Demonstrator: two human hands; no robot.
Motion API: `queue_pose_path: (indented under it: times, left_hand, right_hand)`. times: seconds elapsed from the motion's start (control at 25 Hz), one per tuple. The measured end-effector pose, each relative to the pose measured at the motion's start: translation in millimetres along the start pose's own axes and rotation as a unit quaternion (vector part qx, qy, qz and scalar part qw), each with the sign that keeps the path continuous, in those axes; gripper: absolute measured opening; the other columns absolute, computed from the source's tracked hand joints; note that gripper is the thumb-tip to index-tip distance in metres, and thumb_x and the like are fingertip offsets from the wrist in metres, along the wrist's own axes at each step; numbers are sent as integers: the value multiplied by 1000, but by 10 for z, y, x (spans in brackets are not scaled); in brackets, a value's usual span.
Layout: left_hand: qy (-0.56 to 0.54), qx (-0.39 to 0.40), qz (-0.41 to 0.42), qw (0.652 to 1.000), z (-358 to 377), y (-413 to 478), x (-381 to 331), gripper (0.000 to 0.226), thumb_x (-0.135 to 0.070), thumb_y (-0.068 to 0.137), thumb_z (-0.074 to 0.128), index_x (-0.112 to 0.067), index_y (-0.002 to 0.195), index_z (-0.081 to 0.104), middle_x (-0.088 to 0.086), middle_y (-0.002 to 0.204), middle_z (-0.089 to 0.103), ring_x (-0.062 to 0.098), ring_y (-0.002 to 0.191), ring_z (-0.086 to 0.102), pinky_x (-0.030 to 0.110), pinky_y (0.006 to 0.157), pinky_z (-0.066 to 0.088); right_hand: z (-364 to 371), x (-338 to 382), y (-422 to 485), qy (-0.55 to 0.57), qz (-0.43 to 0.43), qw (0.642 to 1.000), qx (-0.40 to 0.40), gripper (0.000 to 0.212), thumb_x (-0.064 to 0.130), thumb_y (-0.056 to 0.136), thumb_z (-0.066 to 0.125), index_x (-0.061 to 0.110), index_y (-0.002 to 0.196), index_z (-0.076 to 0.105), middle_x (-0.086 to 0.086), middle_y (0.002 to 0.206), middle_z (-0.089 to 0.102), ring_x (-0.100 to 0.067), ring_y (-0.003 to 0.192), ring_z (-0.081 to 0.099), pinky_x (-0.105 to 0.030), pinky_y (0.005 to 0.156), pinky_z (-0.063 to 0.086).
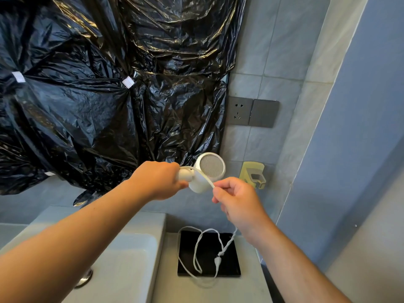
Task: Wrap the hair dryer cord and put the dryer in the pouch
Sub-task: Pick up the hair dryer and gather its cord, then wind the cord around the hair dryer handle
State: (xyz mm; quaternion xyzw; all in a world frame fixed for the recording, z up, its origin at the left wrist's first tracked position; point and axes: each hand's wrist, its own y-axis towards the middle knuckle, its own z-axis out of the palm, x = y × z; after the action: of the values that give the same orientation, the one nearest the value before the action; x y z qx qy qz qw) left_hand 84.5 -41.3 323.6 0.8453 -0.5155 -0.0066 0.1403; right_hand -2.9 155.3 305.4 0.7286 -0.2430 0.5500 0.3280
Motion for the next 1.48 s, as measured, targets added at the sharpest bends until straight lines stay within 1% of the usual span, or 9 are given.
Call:
queue_pose_path:
  times: [0.16,0.44,0.6,0.72,0.88,1.0,1.12,1.28,1.48]
  left_hand:
    - [-177,51,-32,982,-131,21,43,39,-62,88,50,-24,95,56,-4,84,65,16,72,62,35,66,47]
    - [-485,115,-4,867,-293,-72,-22,34,-45,95,54,-12,87,60,5,74,65,16,61,59,30,59,51]
    - [-596,207,24,776,-314,-102,17,51,-51,88,55,-2,102,59,8,75,62,19,61,56,32,60,50]
    - [-607,257,50,750,-302,-117,73,61,-54,82,58,3,105,59,10,74,60,19,59,55,30,57,49]
    - [-489,324,118,801,-361,-191,154,49,-50,82,63,-2,93,64,7,71,63,18,59,57,31,62,51]
    - [-292,305,145,895,-423,-214,90,28,-49,83,64,-22,77,66,-3,64,65,13,57,58,35,67,50]
    - [-101,257,107,955,-410,-230,-35,36,-62,75,65,-29,90,68,-6,79,68,13,67,62,34,63,48]
    - [29,191,72,978,-426,-242,-128,40,-67,74,60,-33,94,65,-10,81,66,13,71,60,28,58,43]
    - [73,133,32,988,-330,-186,-192,38,-64,79,56,-27,91,57,-8,77,57,16,67,55,29,57,42]
  right_hand:
    - [39,-157,-43,62,61,996,26,17,11,93,58,7,77,62,4,53,56,-8,42,36,-18,38,28]
    - [-12,-354,135,21,99,994,34,31,36,91,62,10,76,68,2,51,48,-10,47,42,-25,46,35]
    - [-103,-384,296,74,87,991,72,19,19,93,60,8,79,68,1,52,44,-13,51,36,-27,51,29]
    - [-222,-371,401,84,82,983,139,5,3,81,58,4,77,61,-10,63,48,-14,54,40,-25,54,33]
    - [-370,-200,512,-46,75,974,208,14,1,86,64,11,85,73,-4,80,72,-11,71,66,-24,63,50]
    - [-380,-77,608,-142,58,968,200,23,-3,78,69,17,68,73,-4,69,68,-12,64,58,-28,60,43]
    - [-293,42,649,-195,59,963,178,17,13,78,75,20,62,74,6,57,64,-8,57,50,-22,49,38]
    - [-152,203,639,-195,54,972,118,14,9,75,69,13,63,74,8,51,57,-8,50,43,-18,41,32]
    - [54,347,573,-293,-6,954,59,16,8,73,58,-4,63,63,-8,61,43,-16,59,36,-29,54,35]
